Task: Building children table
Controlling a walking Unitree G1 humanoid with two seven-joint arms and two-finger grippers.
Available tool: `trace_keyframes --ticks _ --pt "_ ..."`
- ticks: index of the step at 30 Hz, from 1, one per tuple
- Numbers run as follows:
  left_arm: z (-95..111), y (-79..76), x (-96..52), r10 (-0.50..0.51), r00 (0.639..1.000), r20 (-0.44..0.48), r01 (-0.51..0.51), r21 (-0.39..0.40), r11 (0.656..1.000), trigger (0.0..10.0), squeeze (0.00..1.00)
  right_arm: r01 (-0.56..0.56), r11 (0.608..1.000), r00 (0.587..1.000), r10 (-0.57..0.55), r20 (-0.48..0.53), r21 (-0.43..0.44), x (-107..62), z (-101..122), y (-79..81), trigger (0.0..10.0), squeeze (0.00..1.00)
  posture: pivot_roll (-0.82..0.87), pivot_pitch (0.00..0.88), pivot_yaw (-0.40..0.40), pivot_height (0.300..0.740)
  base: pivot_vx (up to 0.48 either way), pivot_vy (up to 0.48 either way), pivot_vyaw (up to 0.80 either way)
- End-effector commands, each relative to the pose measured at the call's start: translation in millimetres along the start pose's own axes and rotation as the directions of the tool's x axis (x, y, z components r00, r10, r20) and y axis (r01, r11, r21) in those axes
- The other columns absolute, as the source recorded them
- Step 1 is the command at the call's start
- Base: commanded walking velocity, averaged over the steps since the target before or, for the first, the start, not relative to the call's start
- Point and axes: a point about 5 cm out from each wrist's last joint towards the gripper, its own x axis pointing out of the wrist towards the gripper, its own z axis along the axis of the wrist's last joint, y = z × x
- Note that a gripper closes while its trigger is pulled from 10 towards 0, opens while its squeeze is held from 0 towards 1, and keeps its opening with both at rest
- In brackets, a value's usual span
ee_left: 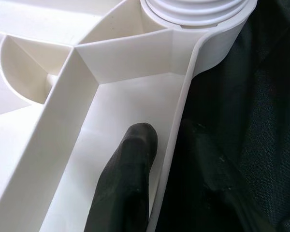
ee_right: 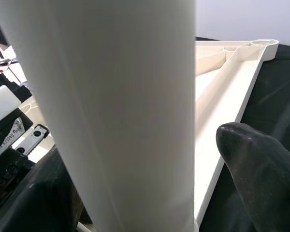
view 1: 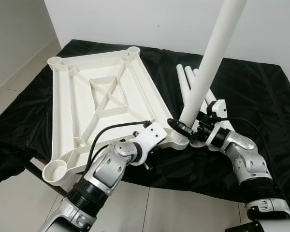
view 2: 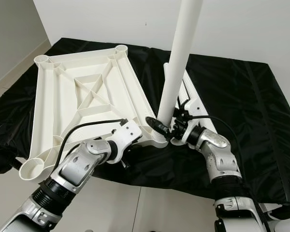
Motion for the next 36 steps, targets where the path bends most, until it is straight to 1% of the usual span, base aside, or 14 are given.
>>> trace_keyframes --ticks 1,3,4,6,7,9,17,18,19,20,22,23,24,36 --pt "-17.7 -4.2 3.5 -0.009 0.998 -0.07 0.006 -0.039 0.999 10.0 0.0 -0.016 1.0 1.0 0.015 -0.015 -0.013 -1.4 -0.8 -0.5 10.0 0.0 -0.1 0.142 0.022 0.74 0.0 0.0 0.0" --pt "-17.9 -4.4 3.4 -0.009 0.998 -0.07 0.006 -0.04 0.999 10.0 0.0 -0.039 0.999 0.999 0.039 -0.026 -0.018 -1.7 -2.9 0.1 10.0 0.0 -0.1 0.145 0.023 0.74 0.0 0.0 0.0" --pt "-18.0 -4.6 3.4 -0.01 0.997 -0.07 0.007 -0.041 0.999 10.0 0.0 -0.05 0.999 0.998 0.049 -0.033 -0.021 -1.9 -3.4 0.4 4.4 0.0 -0.1 0.146 0.021 0.74 0.0 0.0 0.0" --pt "-18.0 -4.8 3.4 -0.01 0.997 -0.07 0.007 -0.041 0.999 10.0 0.0 -0.056 0.998 0.998 0.055 -0.036 -0.023 -2.0 -3.7 0.6 4.4 0.0 -0.1 0.146 0.021 0.74 0.0 0.0 0.0" --pt "-18.1 -5.1 3.5 -0.01 0.997 -0.07 0.007 -0.041 0.999 10.0 0.0 -0.071 0.997 0.997 0.071 -0.029 -0.013 -2.1 -3.6 0.9 0.2 0.0 -0.1 0.145 0.02 0.74 0.0 0.0 0.0" --pt "-18.4 -5.7 3.5 -0.011 0.997 -0.07 0.008 -0.042 0.999 10.0 0.0 -0.092 0.996 0.995 0.092 -0.024 -0.004 -2.2 -4.0 1.5 0.0 0.0 -0.1 0.142 0.02 0.74 0.0 0.0 0.0" --pt "-19.0 -8.6 3.4 -0.015 0.997 -0.069 0.012 -0.042 0.999 10.0 0.0 -0.096 0.995 0.995 0.096 -0.009 0.004 -2.2 -3.1 5.6 0.0 0.0 -0.1 0.137 0.012 0.74 0.0 0.0 0.0" --pt "-19.1 -8.8 3.5 -0.015 0.997 -0.07 0.012 -0.042 0.999 10.0 0.0 -0.085 0.996 0.996 0.085 -0.004 0.008 -1.4 -3.1 7.7 7.6 0.0 -0.1 0.136 0.01 0.74 0.0 0.0 0.0" --pt "-19.1 -8.8 3.5 -0.015 0.997 -0.07 0.012 -0.042 0.999 10.0 0.0 -0.085 0.996 0.996 0.085 -0.004 0.008 -1.4 -3.1 7.7 7.6 0.0 -0.1 0.136 0.01 0.74 0.0 0.0 0.0" --pt "-19.2 -8.9 3.5 -0.014 0.997 -0.07 0.011 -0.043 0.999 10.0 0.0 -0.082 0.997 0.997 0.082 0.001 0.014 -0.7 -2.8 10.2 10.0 0.0 -0.1 0.136 0.009 0.74 0.0 0.0 0.0" --pt "-19.5 -9.6 3.7 -0.015 0.997 -0.07 0.012 -0.043 0.999 10.0 0.0 -0.068 0.997 0.998 0.067 0.02 0.024 1.6 -1.3 17.7 10.0 0.0 -0.1 0.131 0.008 0.74 0.0 0.0 0.0" --pt "-19.5 -9.6 3.7 -0.015 0.997 -0.07 0.012 -0.043 0.999 10.0 0.0 -0.068 0.997 0.998 0.067 0.02 0.024 1.6 -1.3 17.7 10.0 0.0 -0.1 0.131 0.008 0.74 0.0 0.0 0.0" --pt "-19.6 -10.3 3.9 -0.017 0.997 -0.07 0.014 -0.043 0.999 10.0 0.0 -0.038 0.999 0.999 0.037 0.04 0.035 3.1 0.5 22.7 10.0 0.0 -0.1 0.128 0.007 0.74 0.0 0.0 0.0" --pt "-21.0 -14.9 6.1 -0.036 0.997 -0.073 0.034 -0.035 0.999 10.0 0.0 0.112 0.993 0.989 -0.114 0.091 0.026 4.4 5.1 36.8 10.0 0.0 -0.12 0.128 0.012 0.74 0.0 0.0 0.0"
